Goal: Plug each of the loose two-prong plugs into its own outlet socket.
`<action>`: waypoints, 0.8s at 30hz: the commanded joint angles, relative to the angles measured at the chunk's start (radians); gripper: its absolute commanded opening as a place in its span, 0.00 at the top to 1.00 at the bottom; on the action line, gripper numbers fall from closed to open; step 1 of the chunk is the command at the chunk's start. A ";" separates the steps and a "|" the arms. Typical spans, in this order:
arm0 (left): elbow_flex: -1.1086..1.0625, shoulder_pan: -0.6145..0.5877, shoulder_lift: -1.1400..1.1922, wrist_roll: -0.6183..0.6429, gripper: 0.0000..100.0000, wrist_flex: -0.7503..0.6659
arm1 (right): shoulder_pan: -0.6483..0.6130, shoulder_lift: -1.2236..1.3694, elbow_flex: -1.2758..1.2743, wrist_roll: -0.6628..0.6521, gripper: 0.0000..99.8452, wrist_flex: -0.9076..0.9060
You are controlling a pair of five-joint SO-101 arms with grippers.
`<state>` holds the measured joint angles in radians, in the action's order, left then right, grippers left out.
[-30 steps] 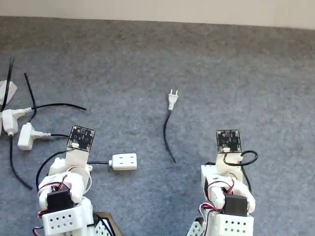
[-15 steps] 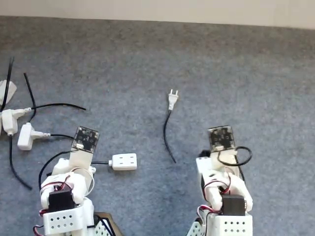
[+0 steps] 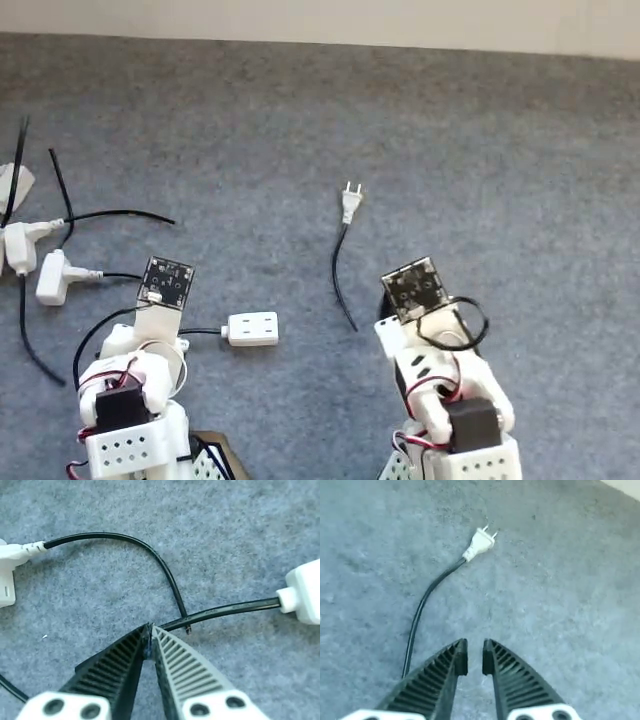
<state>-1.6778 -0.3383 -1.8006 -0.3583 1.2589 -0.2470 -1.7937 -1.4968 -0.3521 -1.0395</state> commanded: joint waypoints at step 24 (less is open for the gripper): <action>-0.016 -0.012 -0.012 0.003 1.00 -0.011 | -0.232 2.157 1.655 0.546 0.93 -0.208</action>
<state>-1.6778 -0.3383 -1.8006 -0.3583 1.2589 -0.4695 0.2685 -0.0453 0.1235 -1.2589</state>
